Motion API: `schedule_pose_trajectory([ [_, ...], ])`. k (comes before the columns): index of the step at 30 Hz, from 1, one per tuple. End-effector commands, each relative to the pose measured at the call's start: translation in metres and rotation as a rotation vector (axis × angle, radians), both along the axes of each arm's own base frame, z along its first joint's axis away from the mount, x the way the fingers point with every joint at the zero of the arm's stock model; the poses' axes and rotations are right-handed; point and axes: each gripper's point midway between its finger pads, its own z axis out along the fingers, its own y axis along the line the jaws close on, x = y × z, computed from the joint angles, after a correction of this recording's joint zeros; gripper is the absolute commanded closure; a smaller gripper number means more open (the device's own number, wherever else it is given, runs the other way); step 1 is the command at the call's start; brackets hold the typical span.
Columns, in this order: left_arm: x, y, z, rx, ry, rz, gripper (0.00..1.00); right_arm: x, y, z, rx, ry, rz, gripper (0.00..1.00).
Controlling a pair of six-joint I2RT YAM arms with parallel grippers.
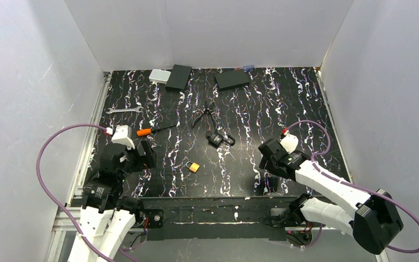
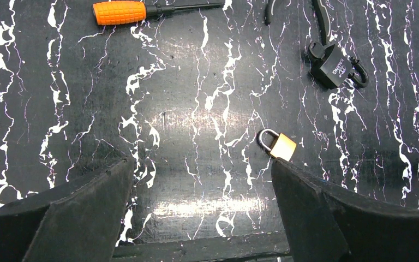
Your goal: Unlock with the key
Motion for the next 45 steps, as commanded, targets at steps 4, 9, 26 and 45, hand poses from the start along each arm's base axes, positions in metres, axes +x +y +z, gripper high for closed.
schedule_pose_trajectory([
  [4,0.0,0.003,0.002,0.012,-0.019,0.004,0.04,-0.017,-0.004,-0.022,0.01,0.077,-0.035,0.41],
  [9,0.0,0.003,0.002,0.012,-0.022,0.005,0.04,-0.017,0.014,-0.033,0.069,0.106,0.046,0.45],
  [26,0.0,0.004,0.002,0.015,-0.021,0.009,0.01,-0.015,0.025,-0.042,0.057,0.153,0.12,0.99],
  [45,-0.007,-0.028,0.017,-0.088,-0.076,-0.16,0.04,0.01,0.158,0.101,0.507,-0.27,0.882,0.99],
])
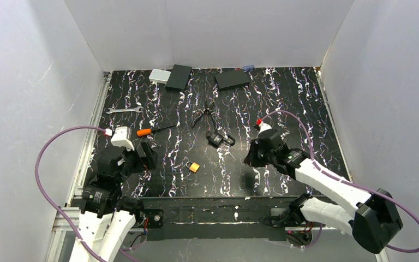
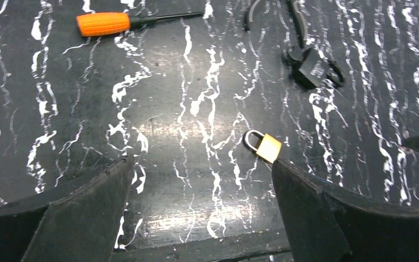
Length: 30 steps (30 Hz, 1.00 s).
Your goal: Unlock with the key
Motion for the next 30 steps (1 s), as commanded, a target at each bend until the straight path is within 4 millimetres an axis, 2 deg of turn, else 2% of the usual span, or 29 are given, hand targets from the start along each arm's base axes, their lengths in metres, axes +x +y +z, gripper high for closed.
schedule_pose_trajectory([
  [1,-0.007,-0.033,0.012,-0.093,-0.041,-0.184,0.05,-0.004,0.067,0.086,0.298,-0.241,0.373,0.99],
  [6,-0.032,-0.096,0.034,-0.356,-0.021,-0.509,0.12,-0.032,0.103,0.135,0.452,-0.409,0.65,0.99],
  [9,-0.046,-0.12,0.044,-0.509,0.026,-0.635,0.18,-0.053,0.122,0.155,0.536,-0.48,0.787,0.99],
  [18,-0.053,-0.135,0.066,-0.677,-0.047,-0.706,0.3,-0.088,0.165,0.207,0.702,-0.604,0.949,0.99],
  [26,-0.051,-0.147,0.081,-0.709,-0.095,-0.786,0.47,-0.106,0.188,0.22,0.757,-0.548,1.03,0.99],
  [30,-0.055,-0.156,0.083,-0.688,-0.094,-0.834,0.5,-0.106,0.196,0.222,0.784,-0.499,1.031,0.99],
])
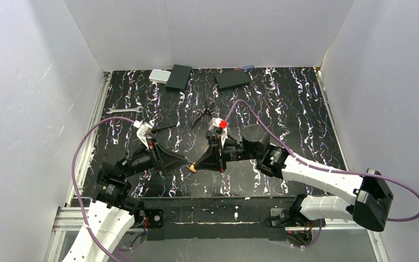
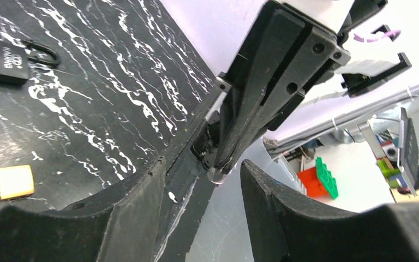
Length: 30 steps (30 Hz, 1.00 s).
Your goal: Unlock with the key
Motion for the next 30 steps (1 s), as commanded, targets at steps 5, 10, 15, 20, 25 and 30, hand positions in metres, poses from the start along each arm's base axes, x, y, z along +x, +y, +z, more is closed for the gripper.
schedule_pose_trajectory([
  [5,-0.015,-0.023,0.008,0.012,-0.096,-0.116,0.54,-0.005,0.019,0.03,0.069,0.038,0.073,0.99],
  [10,-0.014,-0.023,0.006,0.017,-0.103,-0.105,0.63,-0.006,0.018,0.036,0.081,0.034,0.078,0.99],
  [15,-0.013,-0.022,0.008,0.017,-0.111,-0.095,0.72,-0.008,0.017,0.038,0.076,0.036,0.09,0.99],
  [20,-0.011,-0.022,0.006,0.02,-0.102,-0.087,0.81,-0.011,0.016,0.04,0.082,0.04,0.101,0.99],
  [25,-0.009,-0.021,0.008,0.017,-0.105,-0.066,1.0,-0.012,0.016,0.041,0.08,0.034,0.111,0.99],
  [30,-0.009,-0.021,0.006,0.018,-0.091,-0.068,1.0,-0.013,0.015,0.044,0.082,0.026,0.116,0.99],
])
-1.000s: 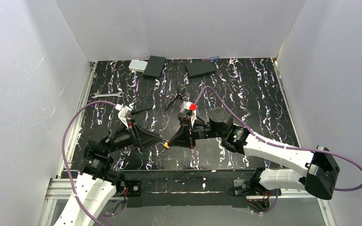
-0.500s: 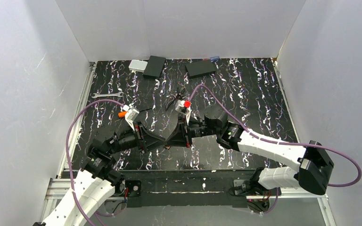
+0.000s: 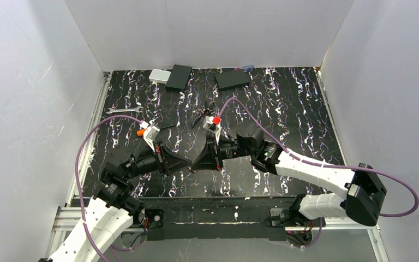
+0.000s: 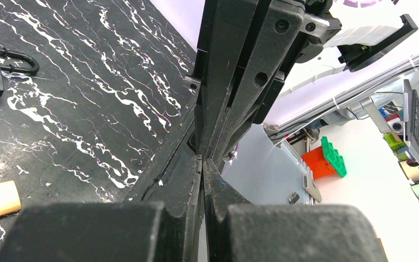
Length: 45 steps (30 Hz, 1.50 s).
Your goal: Unlock with the key
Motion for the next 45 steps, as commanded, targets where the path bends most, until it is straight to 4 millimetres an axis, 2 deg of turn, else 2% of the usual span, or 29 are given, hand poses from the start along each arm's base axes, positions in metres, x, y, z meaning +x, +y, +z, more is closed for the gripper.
schedule_pose_trajectory([
  [1,0.002,0.0,0.005,-0.002,-0.018,0.012,1.0,-0.008,0.002,0.046,0.121,-0.075,0.04,0.99],
  [6,0.002,0.001,0.004,-0.003,-0.016,0.014,1.0,-0.006,0.002,0.049,0.128,-0.079,0.03,0.99],
  [7,0.002,0.001,0.004,-0.002,-0.015,0.015,1.0,-0.005,0.002,0.05,0.13,-0.079,0.026,0.96],
  [9,0.003,0.002,0.004,-0.002,-0.016,0.028,1.0,-0.004,0.001,0.052,0.133,-0.082,0.01,0.77],
  [11,0.005,0.003,0.005,-0.005,-0.018,0.049,1.0,-0.002,-0.001,0.054,0.142,-0.088,-0.01,0.51],
  [13,0.008,0.006,0.007,-0.008,-0.023,0.077,1.0,-0.002,-0.003,0.058,0.151,-0.092,-0.022,0.42],
  [15,0.01,0.007,0.01,-0.015,-0.027,0.097,1.0,-0.001,-0.005,0.06,0.158,-0.093,-0.032,0.39],
  [20,0.014,0.01,0.024,-0.058,-0.042,0.142,1.0,0.008,-0.01,0.059,0.204,-0.052,-0.134,0.39],
  [24,0.017,0.014,0.032,-0.092,-0.049,0.183,1.0,0.016,-0.008,0.048,0.215,0.015,-0.183,0.42],
  [27,0.021,0.017,0.029,-0.096,-0.047,0.21,1.0,0.017,-0.003,0.044,0.231,0.055,-0.19,0.43],
  [32,0.023,0.02,0.026,-0.108,-0.047,0.242,1.0,0.014,0.008,0.042,0.229,0.067,-0.167,0.49],
  [42,0.023,0.022,0.024,-0.112,-0.055,0.255,1.0,0.013,0.015,0.042,0.224,0.071,-0.158,0.65],
  [45,0.023,0.023,0.024,-0.112,-0.058,0.257,1.0,0.014,0.015,0.042,0.222,0.072,-0.16,0.65],
])
